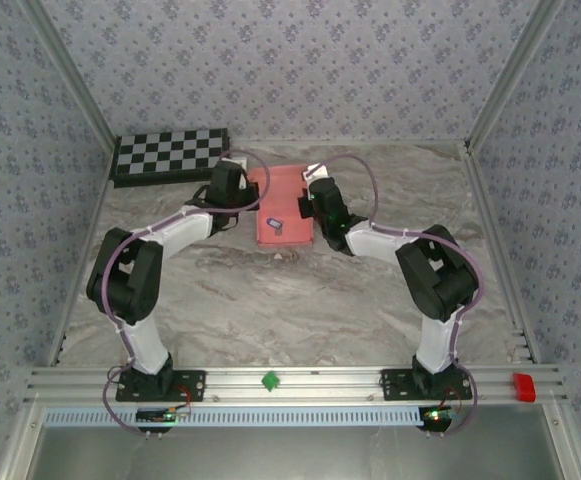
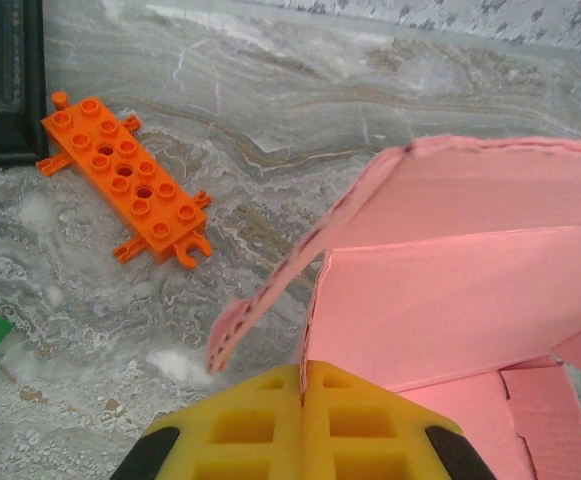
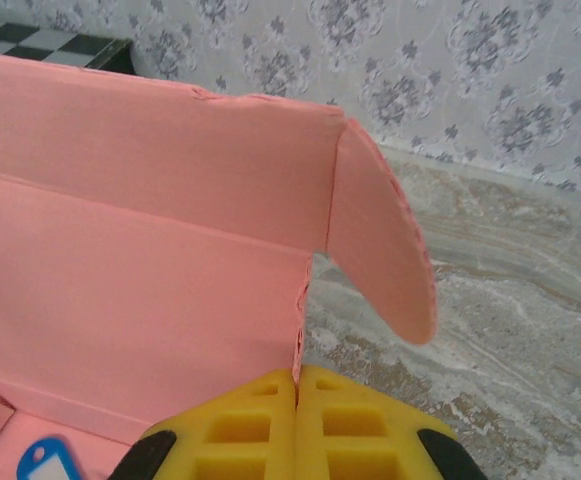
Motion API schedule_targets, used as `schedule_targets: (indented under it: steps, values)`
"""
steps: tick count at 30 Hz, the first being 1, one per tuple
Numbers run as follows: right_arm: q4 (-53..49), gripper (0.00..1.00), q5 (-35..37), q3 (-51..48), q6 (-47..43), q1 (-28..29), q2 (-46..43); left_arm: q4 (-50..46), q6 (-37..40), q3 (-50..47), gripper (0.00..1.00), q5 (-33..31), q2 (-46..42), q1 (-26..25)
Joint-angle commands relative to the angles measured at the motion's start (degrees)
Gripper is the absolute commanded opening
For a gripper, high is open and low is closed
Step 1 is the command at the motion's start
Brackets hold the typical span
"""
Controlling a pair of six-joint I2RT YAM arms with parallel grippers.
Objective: Fold the paper box
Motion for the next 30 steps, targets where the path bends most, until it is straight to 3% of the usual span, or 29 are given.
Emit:
schedule_targets:
  steps: [1, 9, 30]
  values:
    - [6.3, 0.06, 3.8, -1.2, -1.9, 1.6, 0.2, 6.1, 1.1, -1.5, 0.0, -2.2, -2.7, -1.4]
    - [12.9, 0.07, 7.2, -5.7, -2.4, 2.9, 0.7, 16.9, 0.0, -9.0, 0.0, -4.4, -4.2, -2.2]
    - [16.8, 0.1, 14.0, -9.4, -3.8, 7.1, 1.5, 19.1, -2.0, -14.4, 0.08, -6.5, -6.8, -4.9]
